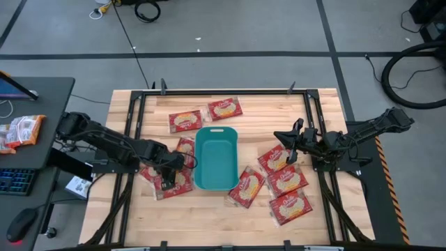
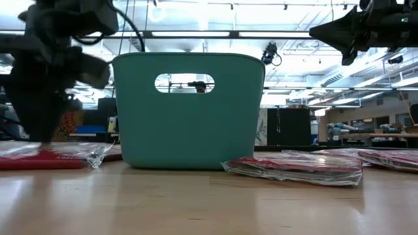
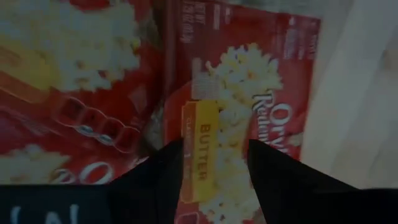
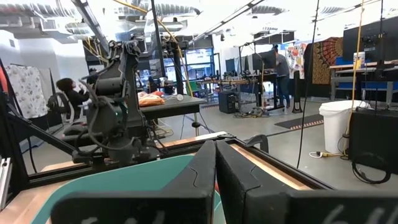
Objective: Sort popcorn bags into baskets
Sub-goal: Put the red popcorn bag into the green bin
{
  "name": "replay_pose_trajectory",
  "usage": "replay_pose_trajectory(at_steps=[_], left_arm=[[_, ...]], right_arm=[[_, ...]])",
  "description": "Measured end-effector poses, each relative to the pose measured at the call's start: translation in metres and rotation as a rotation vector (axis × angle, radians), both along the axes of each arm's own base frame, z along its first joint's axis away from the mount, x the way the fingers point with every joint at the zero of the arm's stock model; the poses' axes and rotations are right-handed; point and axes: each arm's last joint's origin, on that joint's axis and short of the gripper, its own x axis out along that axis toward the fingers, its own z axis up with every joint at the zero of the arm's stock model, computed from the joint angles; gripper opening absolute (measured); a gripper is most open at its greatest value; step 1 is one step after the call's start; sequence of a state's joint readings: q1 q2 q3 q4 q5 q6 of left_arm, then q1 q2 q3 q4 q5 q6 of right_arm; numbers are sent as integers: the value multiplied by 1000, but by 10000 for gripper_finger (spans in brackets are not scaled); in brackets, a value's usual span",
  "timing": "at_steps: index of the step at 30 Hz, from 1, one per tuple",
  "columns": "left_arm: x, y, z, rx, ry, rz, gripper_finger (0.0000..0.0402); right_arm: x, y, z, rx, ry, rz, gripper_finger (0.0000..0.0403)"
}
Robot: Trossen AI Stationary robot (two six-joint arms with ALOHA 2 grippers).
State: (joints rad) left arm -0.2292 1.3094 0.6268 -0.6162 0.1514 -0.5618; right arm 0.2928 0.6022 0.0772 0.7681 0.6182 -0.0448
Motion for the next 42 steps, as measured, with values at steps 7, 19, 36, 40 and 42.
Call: replay_pose_trajectory(at_steps=[7, 19, 36, 40, 42], left_arm=[[-6, 2, -14, -24, -3, 25, 177], [2, -17, 7, -74, 36, 11, 153], [18, -125, 4, 312, 125, -29, 130], [30, -136, 0, 449, 134, -25, 134], [36, -141, -3, 457, 129, -15, 143]], right_arm=[[0, 0, 0, 0, 0, 0, 19], [0, 0, 0, 0, 0, 1, 19], [0, -5, 4, -59, -18, -50, 19], [0, -8, 4, -65, -15, -78, 19], [0, -9, 4, -66, -14, -86, 19]])
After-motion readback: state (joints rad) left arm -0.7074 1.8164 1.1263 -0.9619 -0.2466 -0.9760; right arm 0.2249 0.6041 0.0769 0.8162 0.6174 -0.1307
